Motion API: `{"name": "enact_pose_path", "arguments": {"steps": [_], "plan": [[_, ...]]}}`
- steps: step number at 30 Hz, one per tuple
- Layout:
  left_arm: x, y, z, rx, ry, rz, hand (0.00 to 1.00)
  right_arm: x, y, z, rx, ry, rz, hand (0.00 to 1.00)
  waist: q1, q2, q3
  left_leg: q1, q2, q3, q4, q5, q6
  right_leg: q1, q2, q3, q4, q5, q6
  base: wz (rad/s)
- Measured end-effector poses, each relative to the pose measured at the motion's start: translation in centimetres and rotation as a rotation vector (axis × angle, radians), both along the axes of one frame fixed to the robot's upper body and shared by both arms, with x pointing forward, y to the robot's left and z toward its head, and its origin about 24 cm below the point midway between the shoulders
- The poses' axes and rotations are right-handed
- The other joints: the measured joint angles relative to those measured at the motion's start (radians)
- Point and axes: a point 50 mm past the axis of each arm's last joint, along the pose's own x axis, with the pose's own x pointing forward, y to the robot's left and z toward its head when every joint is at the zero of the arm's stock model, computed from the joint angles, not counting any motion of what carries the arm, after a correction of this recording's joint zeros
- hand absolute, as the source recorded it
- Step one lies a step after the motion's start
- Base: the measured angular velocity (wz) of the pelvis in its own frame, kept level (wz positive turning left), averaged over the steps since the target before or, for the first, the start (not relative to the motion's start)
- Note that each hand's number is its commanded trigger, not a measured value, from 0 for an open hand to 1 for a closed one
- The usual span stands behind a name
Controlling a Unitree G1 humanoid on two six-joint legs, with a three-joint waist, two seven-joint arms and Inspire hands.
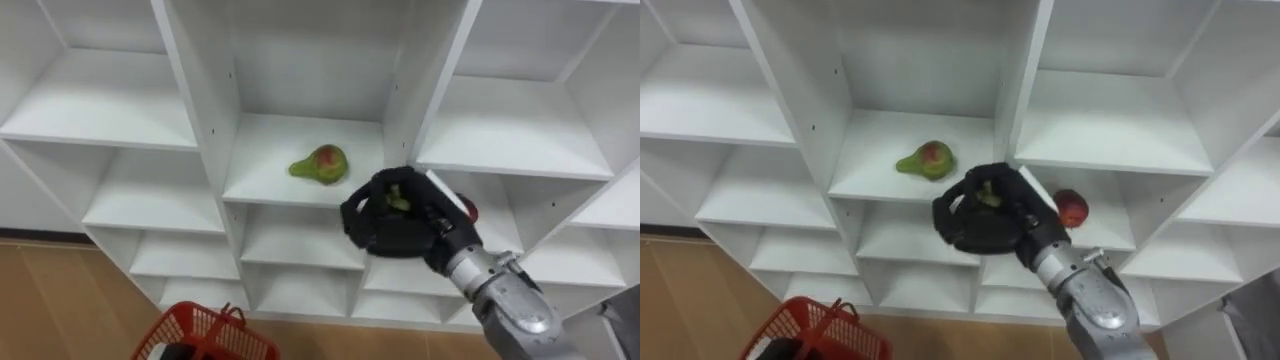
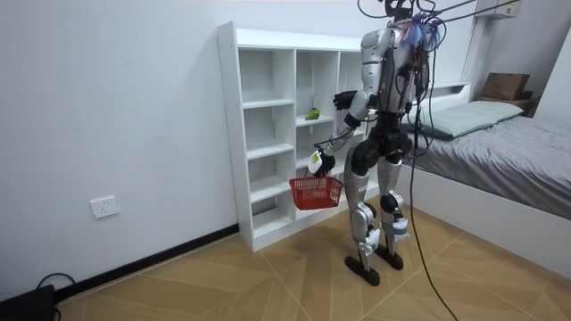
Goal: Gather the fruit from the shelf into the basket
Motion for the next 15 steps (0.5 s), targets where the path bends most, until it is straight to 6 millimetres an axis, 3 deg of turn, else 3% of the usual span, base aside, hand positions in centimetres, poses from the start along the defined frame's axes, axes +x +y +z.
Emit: {"name": "enact_pose_path", "arguments": {"steps": [6,10,15], "plan": [[3.1,-1.9,1.0,-0.044,-0.089,-0.093,1.00,0.7,0.4,-1.5,-0.038,0.043,-0.023,1.00,-0.002,0.006,0.0076,-0.048,-0.001,-0.001,0.013,0.004,0.004,-0.049,-0.004,-0.008,0.012,0.004,0.001,0.00],[4.0,-3.0,1.3,-0.102,-0.119,-0.122,1.00,0.5,0.9,-3.3,-0.065,0.121,-0.018,1.00,-0.003,0.016,0.0145,-0.082,0.000,-0.003,0.017,0.005,0.005,-0.077,-0.004,-0.018,0.013,0.007,0.000,0.03],[5.1,-3.7,2.2,-0.135,-0.179,-0.149,1.00,0.5,0.7,-4.2,-0.101,0.140,-0.036,1.00,-0.006,0.025,0.0181,-0.138,-0.002,-0.008,0.034,0.012,0.004,-0.128,-0.006,-0.027,0.026,0.008,-0.001,0.07]]}}
